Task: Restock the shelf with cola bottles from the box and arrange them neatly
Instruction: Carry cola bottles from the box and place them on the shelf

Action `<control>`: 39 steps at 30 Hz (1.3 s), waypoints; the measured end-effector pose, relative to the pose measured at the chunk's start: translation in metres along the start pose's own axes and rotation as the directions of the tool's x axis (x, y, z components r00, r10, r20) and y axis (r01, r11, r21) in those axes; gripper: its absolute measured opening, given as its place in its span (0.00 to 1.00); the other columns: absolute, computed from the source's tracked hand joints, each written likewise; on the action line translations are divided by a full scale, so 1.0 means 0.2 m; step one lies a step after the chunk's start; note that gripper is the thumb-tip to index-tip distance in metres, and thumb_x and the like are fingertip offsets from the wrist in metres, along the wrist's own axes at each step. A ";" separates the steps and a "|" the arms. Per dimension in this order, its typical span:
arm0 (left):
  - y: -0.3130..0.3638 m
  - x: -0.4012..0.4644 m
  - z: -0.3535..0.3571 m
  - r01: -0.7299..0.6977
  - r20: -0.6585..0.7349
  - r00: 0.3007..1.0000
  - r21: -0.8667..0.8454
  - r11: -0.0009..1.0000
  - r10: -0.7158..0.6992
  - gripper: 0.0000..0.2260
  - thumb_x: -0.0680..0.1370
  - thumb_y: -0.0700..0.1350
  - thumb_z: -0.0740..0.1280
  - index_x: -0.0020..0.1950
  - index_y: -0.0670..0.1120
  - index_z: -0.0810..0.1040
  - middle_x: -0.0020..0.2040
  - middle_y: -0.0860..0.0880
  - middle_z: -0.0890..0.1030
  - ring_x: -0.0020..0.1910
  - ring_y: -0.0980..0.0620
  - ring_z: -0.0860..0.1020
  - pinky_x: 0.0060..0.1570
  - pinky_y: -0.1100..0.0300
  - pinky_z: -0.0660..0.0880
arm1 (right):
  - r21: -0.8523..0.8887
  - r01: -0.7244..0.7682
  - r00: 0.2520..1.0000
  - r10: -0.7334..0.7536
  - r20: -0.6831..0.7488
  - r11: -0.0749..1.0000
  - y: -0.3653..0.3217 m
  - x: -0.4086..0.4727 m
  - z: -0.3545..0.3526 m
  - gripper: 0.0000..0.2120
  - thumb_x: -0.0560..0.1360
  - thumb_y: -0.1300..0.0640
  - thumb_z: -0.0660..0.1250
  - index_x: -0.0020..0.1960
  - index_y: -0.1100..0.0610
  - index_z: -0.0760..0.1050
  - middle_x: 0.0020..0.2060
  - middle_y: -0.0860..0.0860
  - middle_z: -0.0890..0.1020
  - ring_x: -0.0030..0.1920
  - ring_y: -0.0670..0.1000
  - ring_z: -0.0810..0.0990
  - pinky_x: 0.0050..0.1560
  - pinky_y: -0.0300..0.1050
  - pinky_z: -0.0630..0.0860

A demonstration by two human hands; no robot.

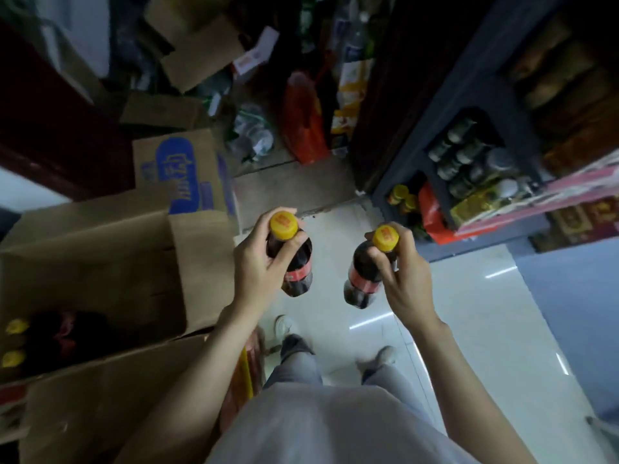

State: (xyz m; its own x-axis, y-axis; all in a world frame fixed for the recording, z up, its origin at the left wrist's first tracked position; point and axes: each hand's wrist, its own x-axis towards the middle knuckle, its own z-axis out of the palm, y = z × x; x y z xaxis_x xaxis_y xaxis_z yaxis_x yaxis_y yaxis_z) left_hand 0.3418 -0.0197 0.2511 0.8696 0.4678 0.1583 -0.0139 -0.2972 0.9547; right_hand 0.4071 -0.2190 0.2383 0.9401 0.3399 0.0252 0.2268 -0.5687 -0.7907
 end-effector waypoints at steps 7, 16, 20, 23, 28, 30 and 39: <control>0.25 -0.07 0.69 -0.156 0.129 0.979 -0.011 0.988 0.156 0.10 0.76 0.56 0.66 0.55 0.55 0.74 0.49 0.66 0.80 0.52 0.58 0.80 0.54 0.56 0.75 | -0.073 -0.033 0.986 0.021 -0.167 0.997 0.39 -0.15 -0.63 0.17 0.72 0.37 0.54 0.57 0.44 0.62 0.36 0.45 0.73 0.35 0.52 0.70 0.38 0.43 0.65; 0.97 -0.04 1.44 -0.467 0.010 0.879 -0.187 0.864 0.477 0.09 0.80 0.47 0.62 0.55 0.43 0.69 0.46 0.54 0.76 0.47 0.60 0.75 0.53 0.65 0.71 | 0.114 0.196 0.922 -0.143 -0.360 0.974 0.52 -0.14 -1.61 0.11 0.78 0.43 0.57 0.56 0.47 0.67 0.45 0.38 0.77 0.44 0.39 0.76 0.44 0.38 0.72; 1.30 0.08 1.60 -0.621 -0.011 0.776 -0.187 0.761 0.631 0.12 0.80 0.52 0.61 0.56 0.44 0.68 0.45 0.49 0.75 0.46 0.55 0.76 0.53 0.59 0.73 | 0.203 0.369 0.848 -0.238 -0.474 0.907 0.45 0.02 -1.97 0.14 0.80 0.47 0.58 0.60 0.55 0.67 0.48 0.40 0.78 0.50 0.46 0.79 0.52 0.45 0.76; 1.50 0.20 1.71 -0.722 -0.031 0.682 -0.186 0.666 0.731 0.10 0.80 0.53 0.61 0.53 0.48 0.69 0.45 0.49 0.75 0.45 0.52 0.76 0.52 0.55 0.73 | 0.216 0.505 0.779 -0.334 -0.530 0.836 0.38 0.16 -2.18 0.11 0.83 0.54 0.56 0.62 0.58 0.66 0.48 0.53 0.77 0.50 0.53 0.80 0.53 0.51 0.76; 1.71 0.38 1.92 -0.840 -0.104 0.531 -0.195 0.506 0.841 0.12 0.79 0.53 0.62 0.53 0.45 0.70 0.45 0.54 0.76 0.44 0.56 0.77 0.50 0.54 0.73 | 0.129 0.709 0.559 -0.441 -0.703 0.693 0.27 0.41 -2.45 0.11 0.83 0.61 0.54 0.64 0.63 0.63 0.46 0.50 0.77 0.47 0.51 0.80 0.53 0.53 0.77; 1.76 0.47 2.01 -0.867 -0.134 0.488 -0.192 0.461 0.862 0.14 0.79 0.52 0.62 0.55 0.42 0.70 0.45 0.53 0.76 0.45 0.55 0.77 0.50 0.52 0.74 | 0.077 0.772 0.462 -0.474 -0.750 0.631 0.24 0.52 -2.51 0.12 0.82 0.63 0.54 0.64 0.67 0.63 0.47 0.49 0.77 0.48 0.48 0.79 0.52 0.48 0.76; 1.84 0.90 2.48 -0.833 -0.167 0.553 -0.097 0.545 0.816 0.17 0.78 0.53 0.62 0.56 0.40 0.72 0.47 0.51 0.77 0.47 0.55 0.77 0.53 0.63 0.72 | -0.008 0.729 0.471 -0.509 -0.721 0.685 0.31 1.01 -2.67 0.15 0.80 0.61 0.61 0.65 0.65 0.66 0.51 0.59 0.78 0.48 0.49 0.78 0.51 0.38 0.73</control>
State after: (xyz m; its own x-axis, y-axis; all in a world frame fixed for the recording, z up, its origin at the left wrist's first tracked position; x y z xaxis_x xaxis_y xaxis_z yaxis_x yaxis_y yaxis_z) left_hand 0.7377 -0.4581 0.5066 0.3874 0.1547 0.9088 -0.7797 -0.4710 0.4125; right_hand 0.7471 -0.5858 0.5204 0.5104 -0.0902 0.8552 0.8424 -0.1475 -0.5183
